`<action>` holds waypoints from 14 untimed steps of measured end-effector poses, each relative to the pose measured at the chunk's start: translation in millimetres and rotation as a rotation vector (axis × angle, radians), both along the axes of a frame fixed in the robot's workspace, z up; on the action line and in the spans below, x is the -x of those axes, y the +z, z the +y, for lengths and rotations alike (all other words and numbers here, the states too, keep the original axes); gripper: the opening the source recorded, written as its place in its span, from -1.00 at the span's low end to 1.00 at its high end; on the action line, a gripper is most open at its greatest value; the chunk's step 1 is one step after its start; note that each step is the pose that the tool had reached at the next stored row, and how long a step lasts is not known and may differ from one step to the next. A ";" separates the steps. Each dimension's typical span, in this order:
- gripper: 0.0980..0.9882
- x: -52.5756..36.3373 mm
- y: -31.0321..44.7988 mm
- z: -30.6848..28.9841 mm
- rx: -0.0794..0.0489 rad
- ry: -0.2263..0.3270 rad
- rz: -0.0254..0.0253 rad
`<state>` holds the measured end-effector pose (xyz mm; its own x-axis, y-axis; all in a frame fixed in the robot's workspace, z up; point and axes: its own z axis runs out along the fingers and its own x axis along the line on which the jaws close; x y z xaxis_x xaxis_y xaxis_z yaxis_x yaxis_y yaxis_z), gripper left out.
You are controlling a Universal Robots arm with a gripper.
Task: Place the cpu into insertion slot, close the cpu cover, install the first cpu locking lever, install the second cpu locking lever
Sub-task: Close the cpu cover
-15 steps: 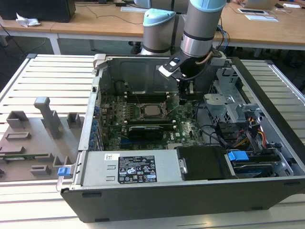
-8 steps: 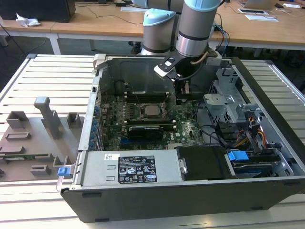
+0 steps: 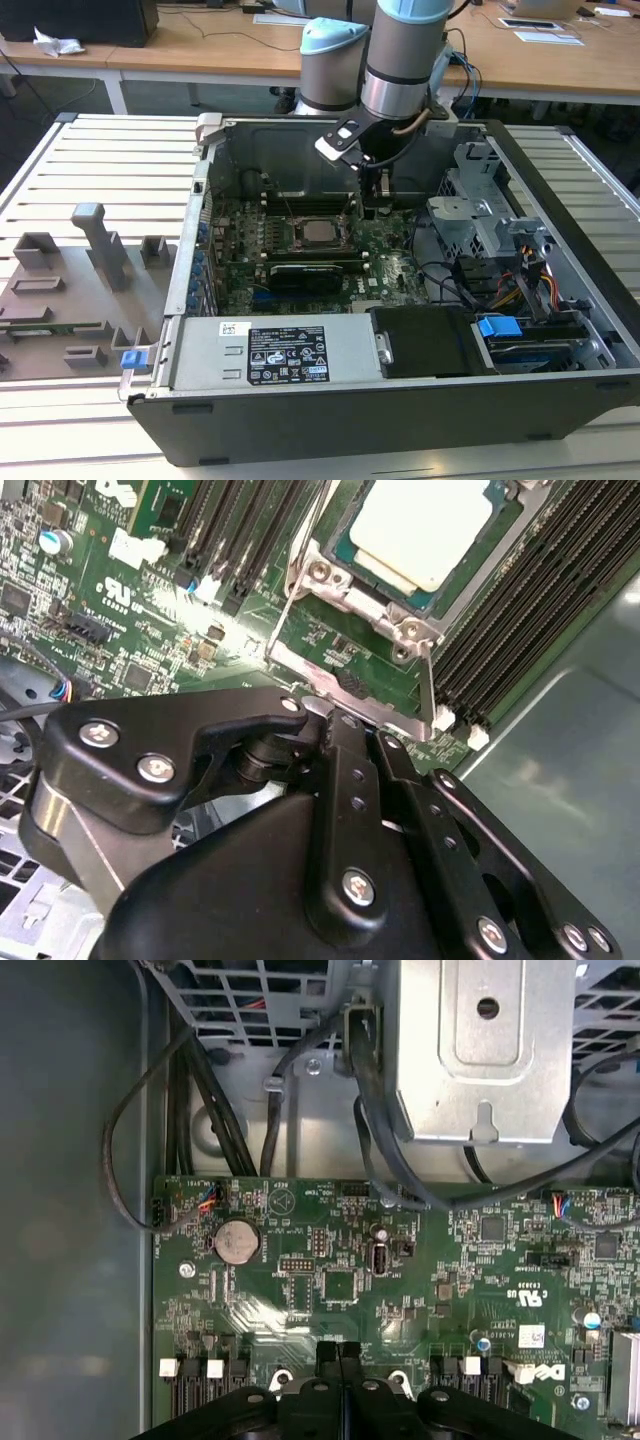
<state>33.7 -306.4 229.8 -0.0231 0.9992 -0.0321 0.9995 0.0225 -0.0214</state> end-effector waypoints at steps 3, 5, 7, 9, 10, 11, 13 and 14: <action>-0.98 4.0 -0.1 0.0 0.000 0.000 0.0000; -0.98 6.7 -0.1 0.0 0.000 0.000 0.0000; -0.98 8.2 -0.2 0.0 0.000 0.000 0.0000; -0.98 10.0 -0.2 0.0 0.000 0.000 0.0000; -0.98 11.7 -0.3 0.0 0.000 0.000 0.0000; -0.98 13.9 -0.3 0.0 0.000 0.000 0.0000; -0.98 16.6 -0.3 0.0 0.000 0.000 0.0000; -0.98 17.3 -0.4 0.0 0.000 0.000 0.0000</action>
<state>16.4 -306.4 229.4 -0.0231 0.9992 -0.0321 0.9995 0.0224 -0.0214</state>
